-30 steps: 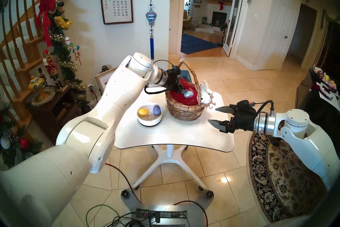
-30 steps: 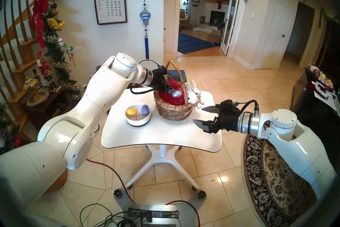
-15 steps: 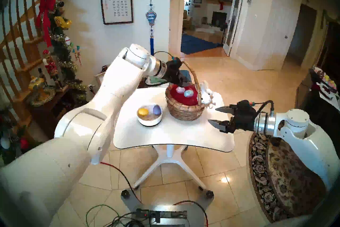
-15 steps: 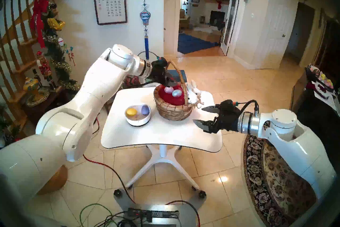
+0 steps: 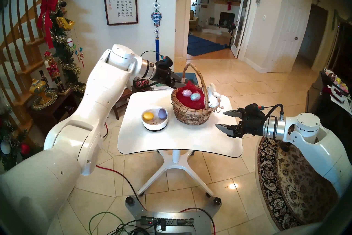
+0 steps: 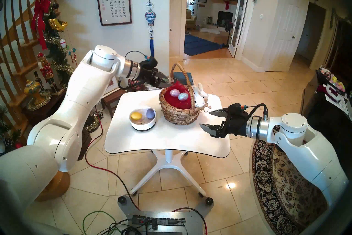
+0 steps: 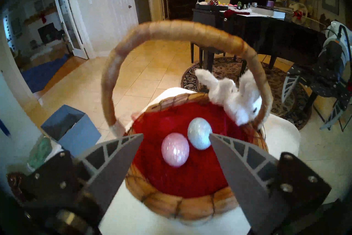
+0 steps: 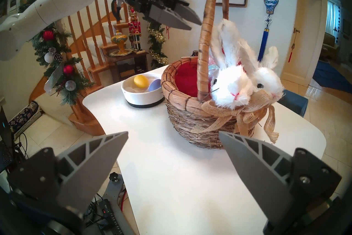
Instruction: Put easter egg into basket
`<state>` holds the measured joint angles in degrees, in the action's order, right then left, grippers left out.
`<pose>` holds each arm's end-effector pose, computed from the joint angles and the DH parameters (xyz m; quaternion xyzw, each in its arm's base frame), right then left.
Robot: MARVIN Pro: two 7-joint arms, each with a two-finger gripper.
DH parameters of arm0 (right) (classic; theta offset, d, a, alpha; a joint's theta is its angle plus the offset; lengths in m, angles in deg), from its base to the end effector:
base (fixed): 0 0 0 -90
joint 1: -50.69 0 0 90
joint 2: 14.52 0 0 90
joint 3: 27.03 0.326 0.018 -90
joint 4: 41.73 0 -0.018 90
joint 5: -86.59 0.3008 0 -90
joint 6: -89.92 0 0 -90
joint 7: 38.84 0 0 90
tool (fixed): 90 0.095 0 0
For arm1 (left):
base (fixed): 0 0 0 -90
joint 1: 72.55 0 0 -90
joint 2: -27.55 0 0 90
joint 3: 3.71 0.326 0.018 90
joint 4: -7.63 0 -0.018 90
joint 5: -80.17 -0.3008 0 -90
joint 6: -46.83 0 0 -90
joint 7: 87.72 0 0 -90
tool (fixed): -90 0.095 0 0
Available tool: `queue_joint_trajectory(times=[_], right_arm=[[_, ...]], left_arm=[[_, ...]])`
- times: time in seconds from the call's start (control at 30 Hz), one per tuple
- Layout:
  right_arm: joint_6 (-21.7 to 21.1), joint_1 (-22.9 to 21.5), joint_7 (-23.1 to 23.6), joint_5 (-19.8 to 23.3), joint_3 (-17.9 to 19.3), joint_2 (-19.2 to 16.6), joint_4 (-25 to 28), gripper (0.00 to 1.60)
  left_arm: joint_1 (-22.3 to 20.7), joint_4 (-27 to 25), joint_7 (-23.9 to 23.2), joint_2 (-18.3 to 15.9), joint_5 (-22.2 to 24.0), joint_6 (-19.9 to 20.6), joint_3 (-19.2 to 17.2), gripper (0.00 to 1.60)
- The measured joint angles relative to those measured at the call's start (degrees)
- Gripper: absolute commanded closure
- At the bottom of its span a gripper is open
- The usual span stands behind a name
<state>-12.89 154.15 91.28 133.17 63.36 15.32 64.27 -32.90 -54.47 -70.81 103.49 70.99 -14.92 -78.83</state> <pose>0.3266 -0.1556 -0.2307 -0.7435 -0.3540 -0.5009 0.2665 0.5774 -0.0270 -0.1512 0.7090 -0.4914 0.4328 0.2618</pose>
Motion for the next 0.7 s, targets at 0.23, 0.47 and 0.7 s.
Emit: queue_joint_trajectory(times=[0.23, 0.47, 0.7], right_arm=[[0.0, 0.0, 0.0, 0.0, 0.0, 0.0, 0.0, 0.0], [0.0, 0.0, 0.0, 0.0, 0.0, 0.0, 0.0, 0.0], [0.0, 0.0, 0.0, 0.0, 0.0, 0.0, 0.0, 0.0]], left_arm=[[5.14, -6.13, -1.23, -4.26, 0.84, 3.07, -2.6, 0.21], [10.06, -12.43, 1.9, -7.25, 1.87, 6.11, -4.49, 0.18], [15.02, -18.9, 5.14, -9.38, 3.31, 9.28, -5.69, 0.1]])
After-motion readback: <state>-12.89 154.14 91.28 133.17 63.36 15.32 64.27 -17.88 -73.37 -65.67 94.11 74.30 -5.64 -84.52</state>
